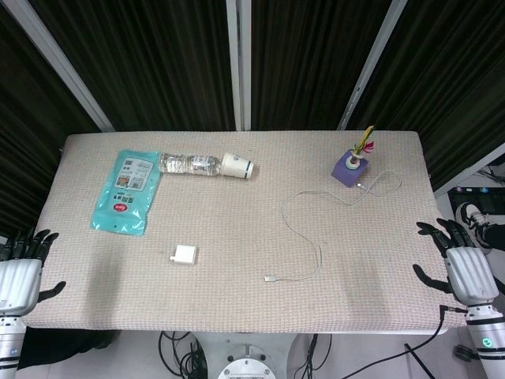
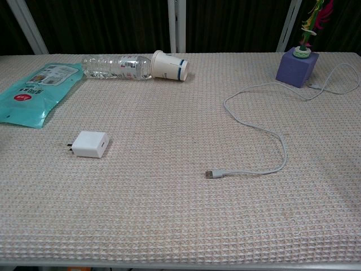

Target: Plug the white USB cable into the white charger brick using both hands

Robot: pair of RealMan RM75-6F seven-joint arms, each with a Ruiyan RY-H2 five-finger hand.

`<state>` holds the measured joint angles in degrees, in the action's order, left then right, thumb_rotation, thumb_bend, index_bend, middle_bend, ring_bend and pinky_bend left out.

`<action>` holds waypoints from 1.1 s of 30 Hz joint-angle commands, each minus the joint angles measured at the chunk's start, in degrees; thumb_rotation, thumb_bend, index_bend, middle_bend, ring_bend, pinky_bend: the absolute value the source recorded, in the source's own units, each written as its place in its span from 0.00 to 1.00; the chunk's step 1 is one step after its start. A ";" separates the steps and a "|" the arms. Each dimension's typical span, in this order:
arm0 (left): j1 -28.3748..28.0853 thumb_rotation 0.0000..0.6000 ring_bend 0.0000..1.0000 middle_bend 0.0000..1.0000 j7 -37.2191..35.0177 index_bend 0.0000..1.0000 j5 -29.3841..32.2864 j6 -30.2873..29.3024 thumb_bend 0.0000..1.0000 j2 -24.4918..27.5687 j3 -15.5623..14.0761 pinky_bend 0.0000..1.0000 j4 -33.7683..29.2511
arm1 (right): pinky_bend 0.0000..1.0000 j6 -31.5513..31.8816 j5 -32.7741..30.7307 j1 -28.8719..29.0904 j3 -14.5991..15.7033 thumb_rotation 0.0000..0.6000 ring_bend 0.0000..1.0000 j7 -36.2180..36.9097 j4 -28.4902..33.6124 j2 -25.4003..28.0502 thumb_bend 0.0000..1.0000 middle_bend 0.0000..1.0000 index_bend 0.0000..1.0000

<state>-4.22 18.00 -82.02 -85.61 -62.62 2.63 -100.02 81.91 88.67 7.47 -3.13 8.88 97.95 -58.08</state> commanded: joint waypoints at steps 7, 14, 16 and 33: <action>0.42 1.00 0.00 0.13 -0.32 0.17 -0.18 -0.58 0.07 -0.24 -0.21 0.00 0.18 | 0.08 -0.09 0.34 0.17 0.10 1.00 0.08 0.02 0.22 0.26 0.21 0.26 0.16; 1.11 1.00 0.00 0.13 -0.88 0.17 -0.88 -1.64 0.07 -0.44 -0.56 0.00 0.37 | 0.08 -2.88 3.30 1.89 1.40 1.00 0.08 2.35 2.04 1.47 0.21 0.27 0.16; 1.24 1.00 0.00 0.13 -1.00 0.17 -1.27 -1.90 0.07 -0.44 -0.69 0.00 0.38 | 0.08 -5.48 4.41 3.47 1.84 1.00 0.08 2.10 3.17 1.96 0.21 0.27 0.16; 2.46 1.00 0.00 0.13 -2.22 0.17 -2.61 -3.36 0.07 -0.93 -1.27 0.00 1.26 | 0.09 -33.14 -7.28 23.53 -3.02 1.00 0.09 -24.20 10.08 -11.95 0.22 0.36 0.34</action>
<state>-1.81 15.84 -84.69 -88.99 -63.53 1.37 -98.83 51.75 85.77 27.97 -4.78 -10.10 108.11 -65.69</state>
